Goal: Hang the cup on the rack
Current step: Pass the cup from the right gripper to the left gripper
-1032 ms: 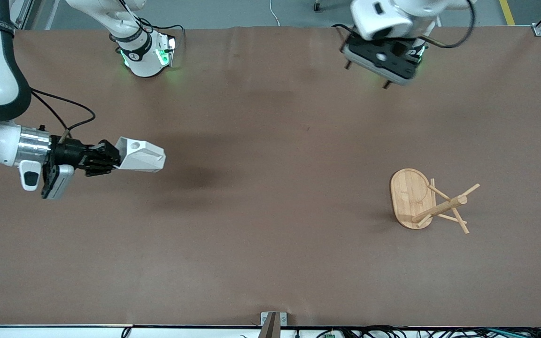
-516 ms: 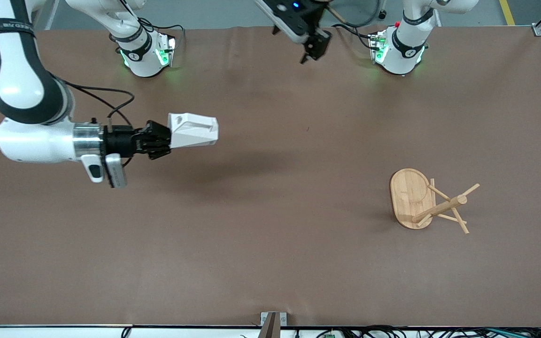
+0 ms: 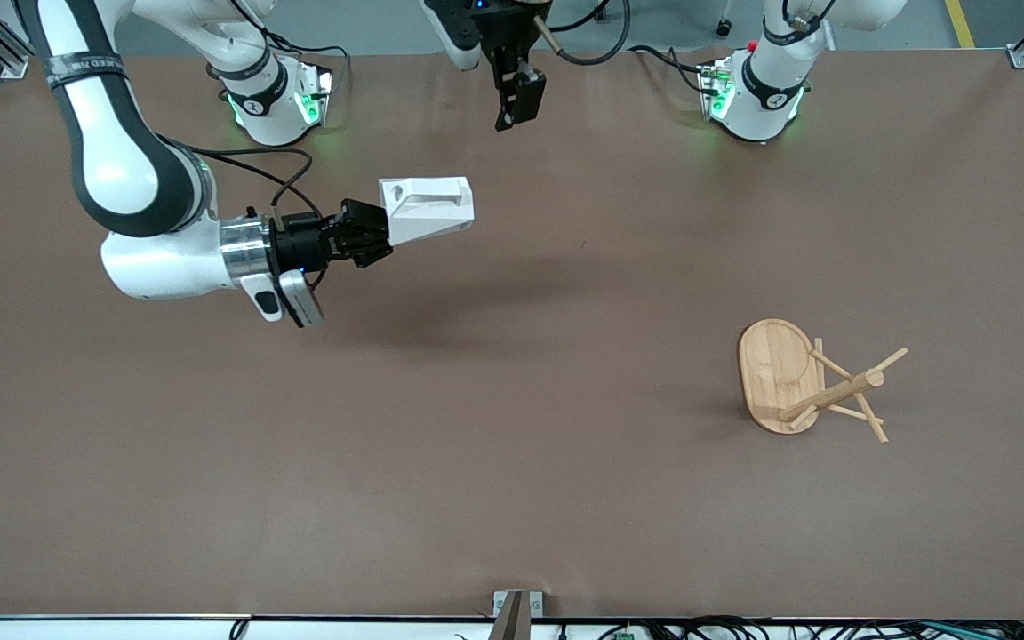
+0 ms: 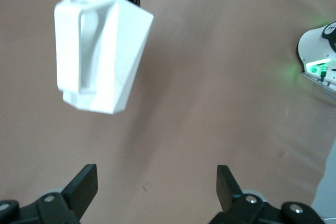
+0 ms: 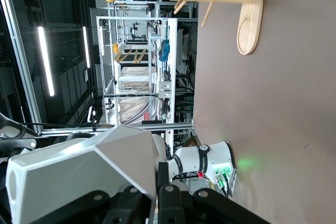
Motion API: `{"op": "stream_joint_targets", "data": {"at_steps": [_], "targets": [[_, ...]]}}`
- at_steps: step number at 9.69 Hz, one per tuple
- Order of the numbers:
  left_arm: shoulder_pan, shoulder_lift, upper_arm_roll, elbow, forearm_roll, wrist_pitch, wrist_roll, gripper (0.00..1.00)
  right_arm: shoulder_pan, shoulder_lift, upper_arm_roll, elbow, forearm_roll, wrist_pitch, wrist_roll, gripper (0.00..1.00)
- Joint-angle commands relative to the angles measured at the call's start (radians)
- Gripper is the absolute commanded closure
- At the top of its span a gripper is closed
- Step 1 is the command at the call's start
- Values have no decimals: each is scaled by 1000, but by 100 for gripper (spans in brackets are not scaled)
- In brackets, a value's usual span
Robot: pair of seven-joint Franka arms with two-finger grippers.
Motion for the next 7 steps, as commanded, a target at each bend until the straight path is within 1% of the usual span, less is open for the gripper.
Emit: {"op": "stream_joint_targets", "data": {"at_steps": [1,2,4,7], "targets": [[-28,60,7,40,80,-7,37,0,-13,-21,20,-46,35,-12,3,100],[-27,61,5,42,123,-7,57,0,-13,-29,31,-52,35,-12,3,100],[-24,87,10,42,123,26,101,0,-10,-36,39,-52,35,-10,3,100],[-27,126,5,42,121,63,112,0,-5,-46,49,-52,38,-7,5,100]]}}
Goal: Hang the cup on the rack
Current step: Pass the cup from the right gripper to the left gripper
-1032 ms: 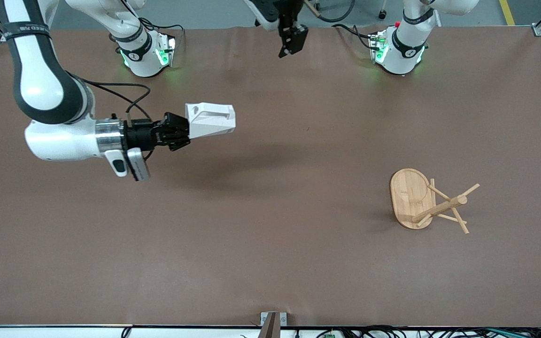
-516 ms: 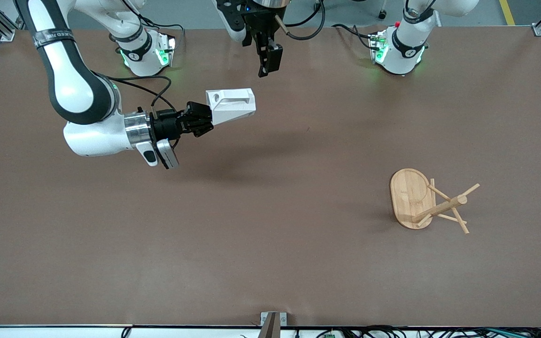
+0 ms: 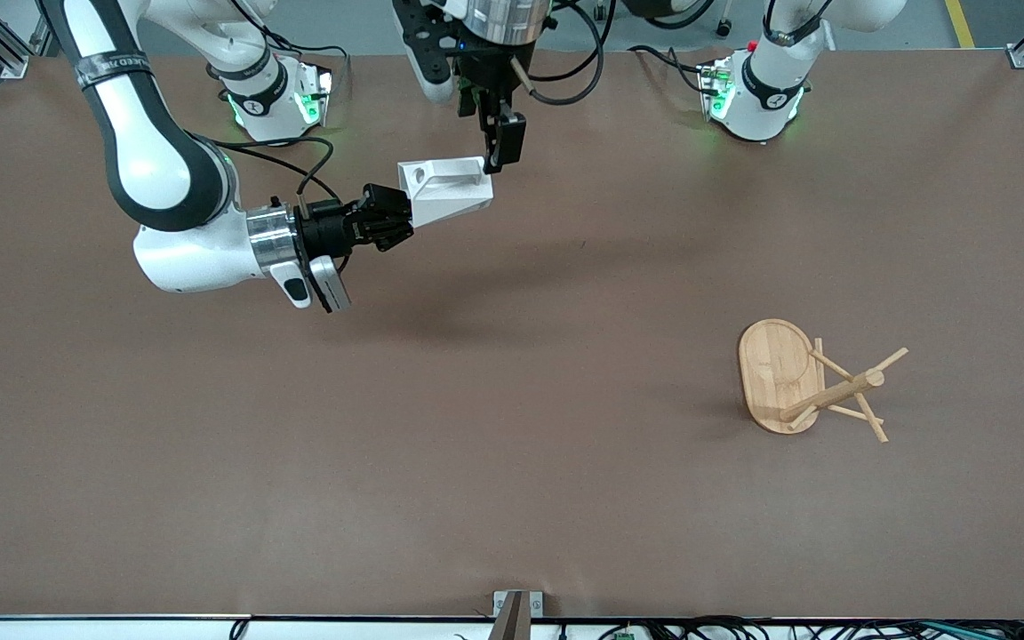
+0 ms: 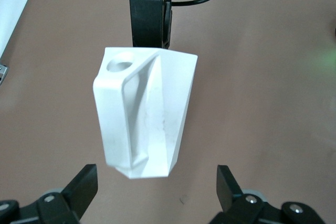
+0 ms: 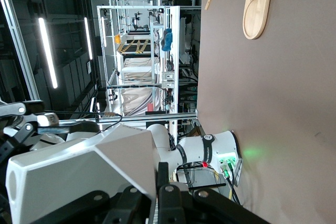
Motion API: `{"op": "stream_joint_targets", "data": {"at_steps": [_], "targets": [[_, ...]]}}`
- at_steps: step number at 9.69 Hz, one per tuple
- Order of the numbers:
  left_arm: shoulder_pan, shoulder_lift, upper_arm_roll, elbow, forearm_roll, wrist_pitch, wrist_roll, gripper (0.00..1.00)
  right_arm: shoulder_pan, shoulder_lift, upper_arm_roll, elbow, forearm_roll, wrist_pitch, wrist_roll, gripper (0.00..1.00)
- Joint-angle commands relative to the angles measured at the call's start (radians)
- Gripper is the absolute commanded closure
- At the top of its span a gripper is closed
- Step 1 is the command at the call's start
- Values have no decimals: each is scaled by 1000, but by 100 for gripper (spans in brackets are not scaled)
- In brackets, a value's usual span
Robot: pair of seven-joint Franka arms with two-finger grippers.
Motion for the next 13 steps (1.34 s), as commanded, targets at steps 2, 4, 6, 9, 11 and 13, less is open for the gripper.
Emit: {"op": "stream_joint_targets", "data": {"at_steps": [2,4,6,9,11,13], "targets": [[1,62,4,8,21,41,96,0,-4,-52,26,-44,58,2,5,100],[2,84,4,2,14,41,93,0,1,-59,26,-42,71,2,6,99],[5,91,4,0,11,41,91,0,4,-64,28,-44,94,2,6,99],[7,90,2,-4,10,37,87,97,2,-72,38,-48,94,3,9,99],[10,88,5,-3,-7,37,82,100,2,-81,38,-47,94,5,53,98],[28,81,5,-3,-12,32,79,100,-1,-105,37,-36,68,-4,141,4]]}}
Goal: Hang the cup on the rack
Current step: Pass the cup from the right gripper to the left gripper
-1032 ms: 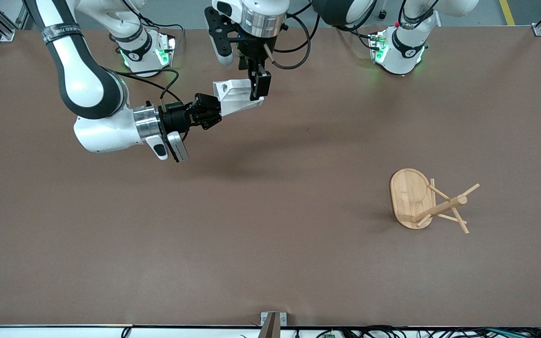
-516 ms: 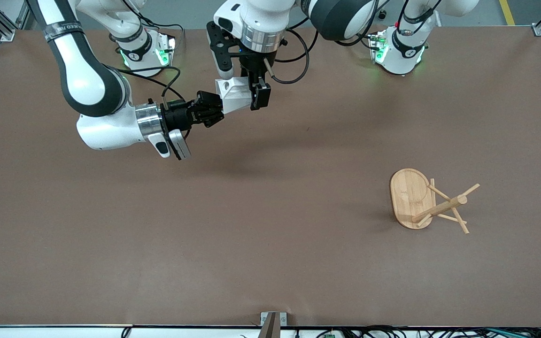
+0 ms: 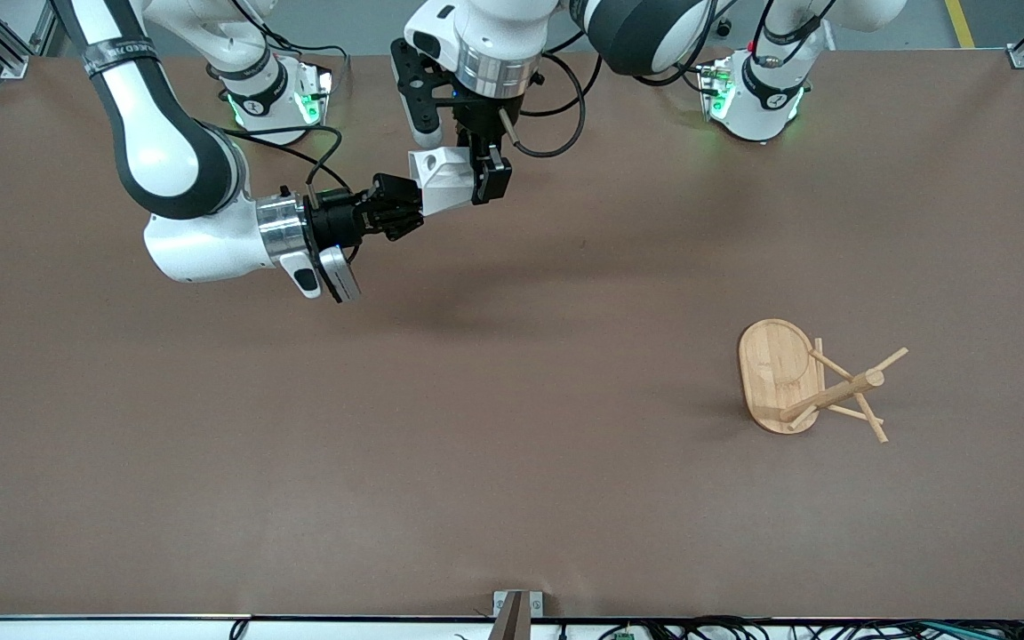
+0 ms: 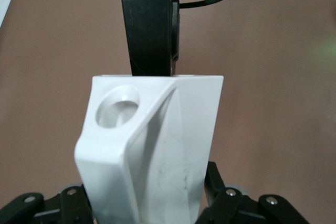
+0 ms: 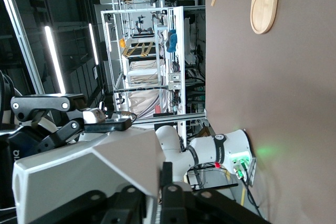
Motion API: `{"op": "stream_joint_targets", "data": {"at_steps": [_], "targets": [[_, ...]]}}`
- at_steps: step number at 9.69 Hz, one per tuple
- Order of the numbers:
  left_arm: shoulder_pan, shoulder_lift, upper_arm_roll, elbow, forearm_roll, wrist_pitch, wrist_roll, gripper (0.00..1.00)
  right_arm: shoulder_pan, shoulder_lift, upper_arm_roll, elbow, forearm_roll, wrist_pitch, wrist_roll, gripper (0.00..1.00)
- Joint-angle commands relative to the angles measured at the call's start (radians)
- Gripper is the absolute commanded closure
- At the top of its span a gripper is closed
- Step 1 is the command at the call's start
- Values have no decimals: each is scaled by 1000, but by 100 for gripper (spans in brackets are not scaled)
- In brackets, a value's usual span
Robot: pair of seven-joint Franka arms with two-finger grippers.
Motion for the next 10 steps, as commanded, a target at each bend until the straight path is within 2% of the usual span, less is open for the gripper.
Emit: {"op": "stream_joint_targets", "data": {"at_steps": [1,2,3,6,9,10], "targets": [[34,20,2,-8,-7,-12,4,100,-9,-96,6,-16,-34,-9,72,0],[43,17,0,-8,-5,-18,4,100,-14,-101,-10,3,-97,-9,100,0],[43,14,2,-8,-5,-26,4,100,-14,-111,-54,33,-213,-9,193,0],[67,17,8,-14,9,-32,2,100,-14,-148,-134,144,-726,-9,463,0],[121,16,19,-19,9,-41,-10,100,-14,-184,-269,181,-1119,-3,542,0],[155,10,19,-19,9,-73,-71,100,-14,-179,-315,243,-1280,-14,542,0]]}}
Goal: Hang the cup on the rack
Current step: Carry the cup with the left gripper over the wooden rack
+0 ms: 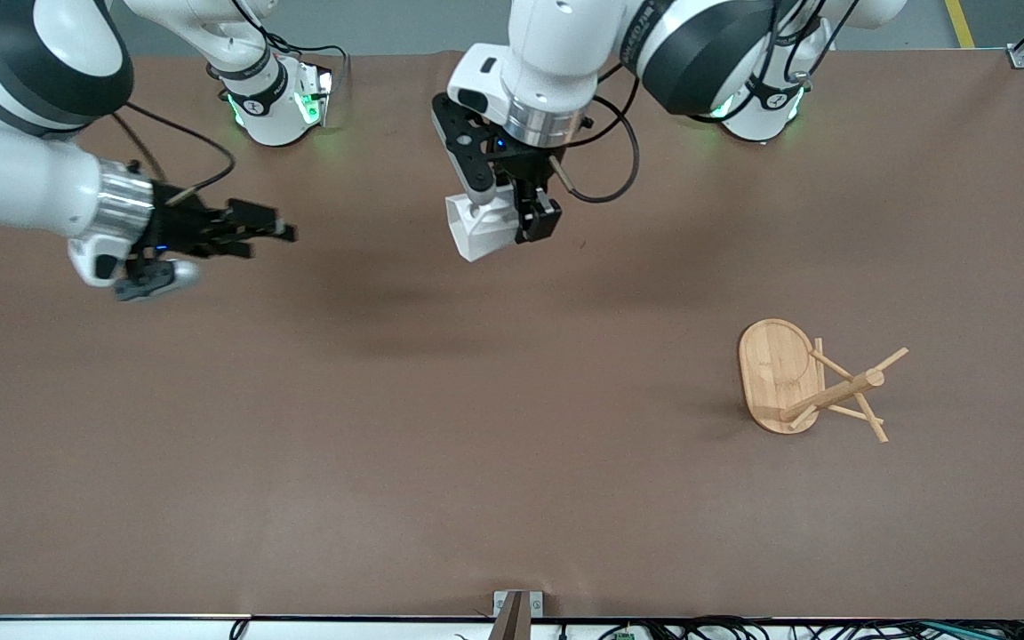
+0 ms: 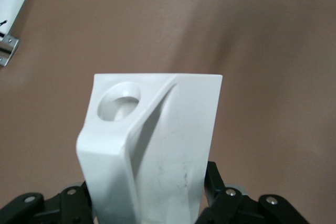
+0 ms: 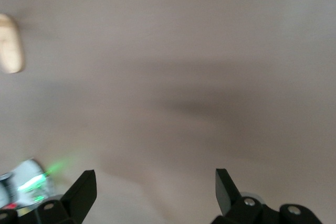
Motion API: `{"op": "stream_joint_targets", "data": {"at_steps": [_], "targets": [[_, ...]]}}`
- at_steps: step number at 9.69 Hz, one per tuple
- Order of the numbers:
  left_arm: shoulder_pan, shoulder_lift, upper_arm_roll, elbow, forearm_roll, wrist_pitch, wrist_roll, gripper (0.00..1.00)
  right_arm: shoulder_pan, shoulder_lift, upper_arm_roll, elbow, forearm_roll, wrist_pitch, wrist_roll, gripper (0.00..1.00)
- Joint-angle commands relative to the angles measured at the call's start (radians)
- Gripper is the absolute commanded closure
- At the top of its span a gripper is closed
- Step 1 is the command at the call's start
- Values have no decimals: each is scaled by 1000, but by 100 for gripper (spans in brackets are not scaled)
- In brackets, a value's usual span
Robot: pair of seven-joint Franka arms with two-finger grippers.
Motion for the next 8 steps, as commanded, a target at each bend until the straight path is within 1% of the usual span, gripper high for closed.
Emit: {"op": "stream_joint_targets", "data": {"at_steps": [1,2,3,4,5,6,7,8], "targets": [[77,-12,-2,-19,16,-47,-120,100,0,-10,-69,81,-221,-16,33,0],[125,-17,-2,-19,15,-70,-186,100,-12,-10,-111,115,-253,-16,32,0],[178,-18,-4,-19,10,-107,-220,100,-27,-15,-127,148,-290,-25,30,0],[223,-20,-2,-19,12,-129,-231,100,-33,-16,-142,200,-304,-83,24,0],[264,-23,-1,-20,16,-130,-239,100,-33,-12,-144,265,-336,-164,30,0],[313,-27,-1,-42,19,-127,-264,100,-35,-12,-162,324,-344,-236,32,0],[358,-53,1,-89,10,-109,-280,100,-44,-12,-165,374,-347,-273,33,0],[370,-87,30,-165,-2,-68,-283,100,-70,-12,-164,409,-347,-301,30,0]]}}
